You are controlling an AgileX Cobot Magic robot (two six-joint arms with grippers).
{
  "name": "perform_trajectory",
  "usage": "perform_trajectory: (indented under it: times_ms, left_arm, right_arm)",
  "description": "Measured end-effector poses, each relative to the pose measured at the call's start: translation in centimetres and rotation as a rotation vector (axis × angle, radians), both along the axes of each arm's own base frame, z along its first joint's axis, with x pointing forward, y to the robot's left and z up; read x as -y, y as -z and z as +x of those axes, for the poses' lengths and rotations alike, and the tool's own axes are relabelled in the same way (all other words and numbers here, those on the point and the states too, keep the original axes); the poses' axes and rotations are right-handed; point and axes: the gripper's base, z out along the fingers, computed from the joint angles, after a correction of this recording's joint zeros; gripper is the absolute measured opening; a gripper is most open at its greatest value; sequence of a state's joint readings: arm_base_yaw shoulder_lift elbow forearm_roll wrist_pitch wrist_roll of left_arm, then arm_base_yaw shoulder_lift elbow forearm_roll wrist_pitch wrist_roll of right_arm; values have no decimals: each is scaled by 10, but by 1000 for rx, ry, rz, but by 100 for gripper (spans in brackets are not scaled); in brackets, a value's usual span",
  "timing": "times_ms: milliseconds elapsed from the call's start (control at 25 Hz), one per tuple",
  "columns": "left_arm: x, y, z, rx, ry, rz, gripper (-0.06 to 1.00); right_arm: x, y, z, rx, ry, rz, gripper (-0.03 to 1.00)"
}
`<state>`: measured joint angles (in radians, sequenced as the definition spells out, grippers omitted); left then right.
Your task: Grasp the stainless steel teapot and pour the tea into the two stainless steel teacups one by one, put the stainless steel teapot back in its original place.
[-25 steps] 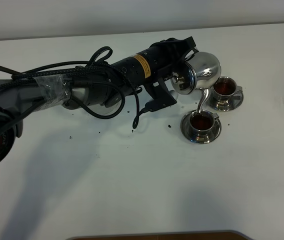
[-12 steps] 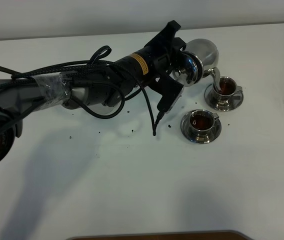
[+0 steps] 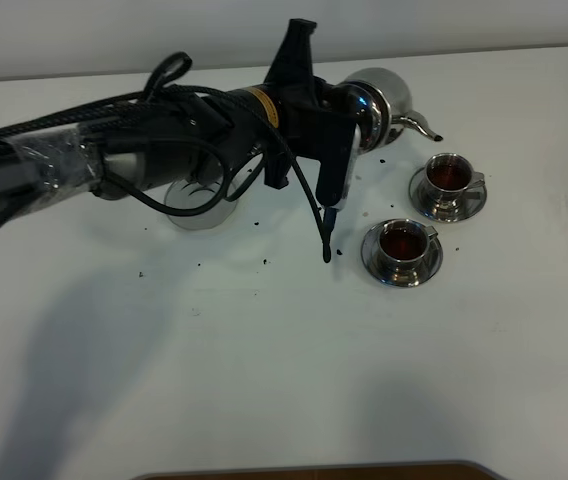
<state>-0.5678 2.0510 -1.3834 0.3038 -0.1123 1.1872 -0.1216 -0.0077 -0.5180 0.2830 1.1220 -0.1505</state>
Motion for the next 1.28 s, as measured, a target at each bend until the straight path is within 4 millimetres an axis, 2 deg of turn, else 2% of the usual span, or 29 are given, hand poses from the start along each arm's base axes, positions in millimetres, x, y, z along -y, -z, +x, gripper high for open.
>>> perform_trajectory:
  times_ms: [240, 440, 760, 1080, 1280]
  left_arm:
    - [-14, -27, -12, -176, -197, -95, 24]
    - [-24, -41, -26, -378, -395, -207, 24]
    - [-31, -45, -51, -727, -695, -347, 24]
    - [-37, -38, -63, -894, -923, -360, 24]
    - [-35, -37, -70, -990, -978, -362, 24]
  right_arm:
    - [0, 0, 0, 0, 0, 0, 42]
    - [0, 0, 0, 0, 0, 0, 42]
    - [0, 0, 0, 0, 0, 0, 42]
    - [0, 0, 0, 0, 0, 0, 42]
    - [0, 0, 0, 0, 0, 0, 42]
